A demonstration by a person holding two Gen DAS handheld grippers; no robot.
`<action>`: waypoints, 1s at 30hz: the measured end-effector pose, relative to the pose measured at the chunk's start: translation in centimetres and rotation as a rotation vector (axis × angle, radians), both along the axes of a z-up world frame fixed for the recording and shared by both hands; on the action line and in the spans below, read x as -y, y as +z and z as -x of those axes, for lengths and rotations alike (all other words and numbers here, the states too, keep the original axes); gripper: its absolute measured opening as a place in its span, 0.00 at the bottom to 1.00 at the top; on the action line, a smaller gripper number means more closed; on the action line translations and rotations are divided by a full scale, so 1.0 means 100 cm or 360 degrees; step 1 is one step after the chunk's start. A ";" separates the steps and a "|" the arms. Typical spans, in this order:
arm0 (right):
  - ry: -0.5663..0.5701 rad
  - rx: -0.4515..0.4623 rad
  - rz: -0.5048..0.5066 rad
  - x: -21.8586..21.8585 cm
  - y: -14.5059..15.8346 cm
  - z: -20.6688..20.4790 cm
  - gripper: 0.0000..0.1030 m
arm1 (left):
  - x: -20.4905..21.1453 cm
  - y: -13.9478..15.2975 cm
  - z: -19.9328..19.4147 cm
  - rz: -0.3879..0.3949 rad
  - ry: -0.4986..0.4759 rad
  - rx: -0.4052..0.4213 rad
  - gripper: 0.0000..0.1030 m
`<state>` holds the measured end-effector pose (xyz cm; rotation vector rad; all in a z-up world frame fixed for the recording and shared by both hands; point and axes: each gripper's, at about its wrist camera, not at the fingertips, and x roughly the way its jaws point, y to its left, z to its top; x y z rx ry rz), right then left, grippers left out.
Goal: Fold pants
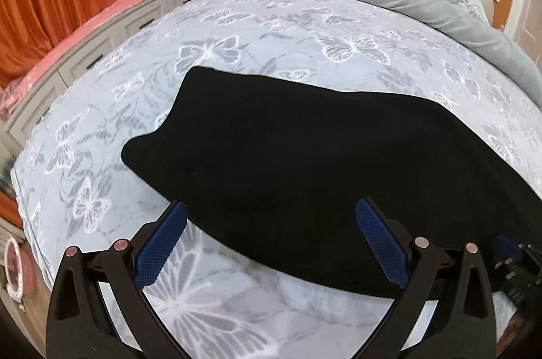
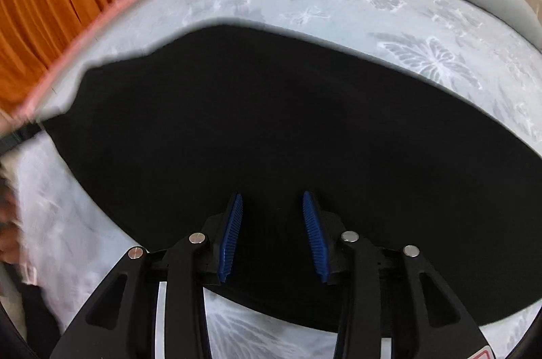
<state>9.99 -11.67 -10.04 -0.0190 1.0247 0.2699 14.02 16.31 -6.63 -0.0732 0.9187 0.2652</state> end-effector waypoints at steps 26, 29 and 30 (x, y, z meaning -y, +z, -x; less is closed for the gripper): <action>-0.0422 -0.0002 -0.0361 0.127 -0.010 -0.077 0.00 | 0.059 -0.050 -0.016 -0.0287 -0.0117 -0.0194 0.96; -0.0467 0.0106 -0.0392 0.133 0.005 -0.075 0.15 | 0.054 -0.049 -0.014 -0.0263 -0.0145 -0.0196 0.96; -0.0378 0.0065 -0.0249 0.124 -0.003 -0.079 0.22 | 0.053 -0.049 -0.014 -0.0254 -0.0150 -0.0192 0.96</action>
